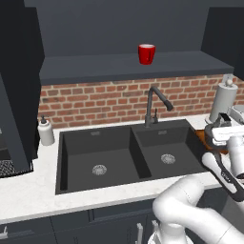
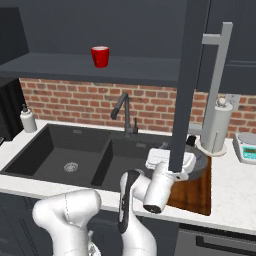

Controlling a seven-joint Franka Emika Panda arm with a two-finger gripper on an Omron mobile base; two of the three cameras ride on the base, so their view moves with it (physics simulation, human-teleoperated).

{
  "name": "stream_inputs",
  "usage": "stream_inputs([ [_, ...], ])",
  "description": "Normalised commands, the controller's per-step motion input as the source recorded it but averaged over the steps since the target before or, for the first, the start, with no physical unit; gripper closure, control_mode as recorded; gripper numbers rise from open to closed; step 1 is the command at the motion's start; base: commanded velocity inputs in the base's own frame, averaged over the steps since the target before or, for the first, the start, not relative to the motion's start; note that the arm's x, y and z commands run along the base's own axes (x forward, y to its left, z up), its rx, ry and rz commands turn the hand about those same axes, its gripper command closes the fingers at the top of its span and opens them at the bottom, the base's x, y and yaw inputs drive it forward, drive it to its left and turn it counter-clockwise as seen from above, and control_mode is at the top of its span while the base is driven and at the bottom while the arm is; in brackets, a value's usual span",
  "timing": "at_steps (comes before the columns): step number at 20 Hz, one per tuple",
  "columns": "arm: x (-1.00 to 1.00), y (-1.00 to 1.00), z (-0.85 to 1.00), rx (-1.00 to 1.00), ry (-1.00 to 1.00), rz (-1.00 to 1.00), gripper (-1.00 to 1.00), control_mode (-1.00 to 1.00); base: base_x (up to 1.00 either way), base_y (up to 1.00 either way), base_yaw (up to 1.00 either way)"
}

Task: Pick the kettle from the counter and place it on the tray. Then pick the mug from the cabinet and place it on the tray. Then close the cabinet doors.

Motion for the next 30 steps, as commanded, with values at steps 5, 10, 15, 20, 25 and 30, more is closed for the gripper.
stream_inputs([
  [5, -0.39, 0.37, 0.27, 0.0, 0.22, 0.0, -1.0, -1.0, 0.0, 0.0, 0.0],
  [10, -0.29, 0.42, 0.3, 0.0, 0.25, 0.0, -1.0, -1.0, 0.0, 0.0, 0.0],
  [15, -0.29, 0.41, 0.28, 0.01, 0.22, 0.0, -1.0, -1.0, 0.0, 0.0, 0.0],
  [20, -0.29, 0.41, 0.28, 0.03, 0.17, 0.0, -1.0, -1.0, 0.0, 0.0, 0.0],
  [25, -0.27, 0.25, 0.32, 0.12, 0.14, 0.0, -1.0, -1.0, 0.0, 0.0, 0.0],
  [30, -0.24, 0.06, 0.42, 0.21, 0.16, 0.0, -1.0, -1.0, 0.0, 0.0, 0.0],
])
